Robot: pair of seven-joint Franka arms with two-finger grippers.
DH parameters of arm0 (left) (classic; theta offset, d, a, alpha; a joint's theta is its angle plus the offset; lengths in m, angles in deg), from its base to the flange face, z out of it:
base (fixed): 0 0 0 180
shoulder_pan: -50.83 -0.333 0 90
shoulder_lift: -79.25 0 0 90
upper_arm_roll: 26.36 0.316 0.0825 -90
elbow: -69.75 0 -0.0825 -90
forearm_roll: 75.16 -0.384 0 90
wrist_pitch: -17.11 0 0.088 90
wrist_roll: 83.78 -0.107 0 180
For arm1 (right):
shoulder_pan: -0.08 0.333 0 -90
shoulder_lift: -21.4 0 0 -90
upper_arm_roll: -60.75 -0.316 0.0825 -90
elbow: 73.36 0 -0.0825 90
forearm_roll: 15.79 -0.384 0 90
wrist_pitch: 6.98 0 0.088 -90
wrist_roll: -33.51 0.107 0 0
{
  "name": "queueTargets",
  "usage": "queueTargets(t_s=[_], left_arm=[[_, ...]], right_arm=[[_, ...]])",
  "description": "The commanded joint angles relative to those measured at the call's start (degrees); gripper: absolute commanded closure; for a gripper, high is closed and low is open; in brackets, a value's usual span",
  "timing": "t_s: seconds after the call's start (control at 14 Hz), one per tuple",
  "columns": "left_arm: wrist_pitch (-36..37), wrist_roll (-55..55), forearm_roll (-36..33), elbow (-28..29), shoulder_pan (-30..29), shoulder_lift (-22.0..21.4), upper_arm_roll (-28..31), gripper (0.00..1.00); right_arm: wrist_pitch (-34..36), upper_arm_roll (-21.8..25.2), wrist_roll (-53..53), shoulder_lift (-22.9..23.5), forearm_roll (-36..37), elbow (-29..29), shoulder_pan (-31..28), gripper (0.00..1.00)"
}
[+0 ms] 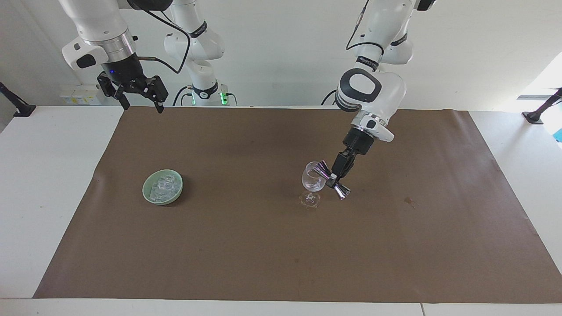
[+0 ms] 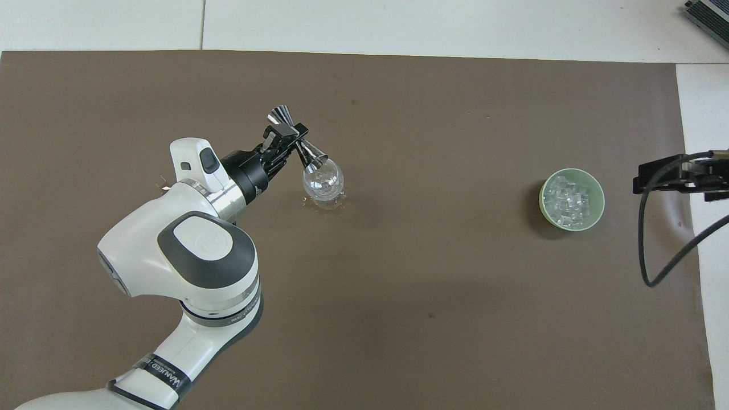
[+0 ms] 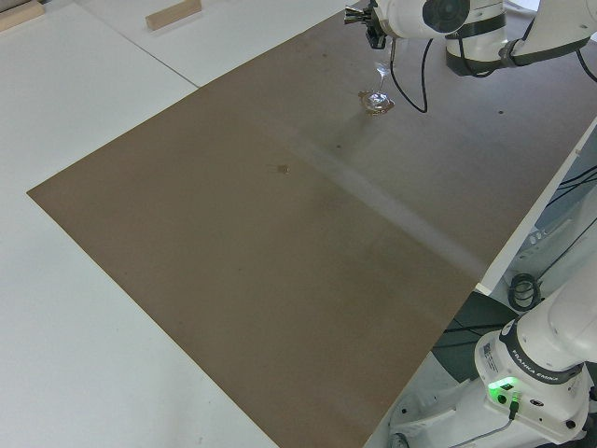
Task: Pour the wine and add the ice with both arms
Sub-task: 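Tilt the jigger with the left gripper to pour into the glass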
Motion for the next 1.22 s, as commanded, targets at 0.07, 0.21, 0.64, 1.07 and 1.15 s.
queueTargets(t_s=[0.07,0.21,0.64,1.07,1.15], left_arm=[[-1.2,-0.4,-0.7,-0.8,0.7,0.5,0.3,1.0],[-1.3,-0.3,-0.6,-0.8,0.7,0.4,0.3,1.0],[-1.1,8.4,0.1,0.3,0.6,-1.7,0.2,1.0],[-0.3,31.6,0.2,2.0,-0.3,-4.6,0.3,1.0],[-0.3,34.3,0.2,2.8,-0.3,-5.3,0.3,1.0]], right_arm=[[0.5,-0.3,0.4,-0.6,-1.2,-0.6,-0.4,0.0],[0.5,-0.3,0.4,-0.6,-1.2,-0.6,-0.4,0.0],[0.4,-0.3,0.4,-0.6,-1.2,-0.7,-0.4,0.0],[-3.3,-0.3,0.2,-0.9,-1.2,-2.3,-0.4,0.0],[-6.5,-0.3,0.2,-1.6,-1.2,-4.3,-0.4,0.0]])
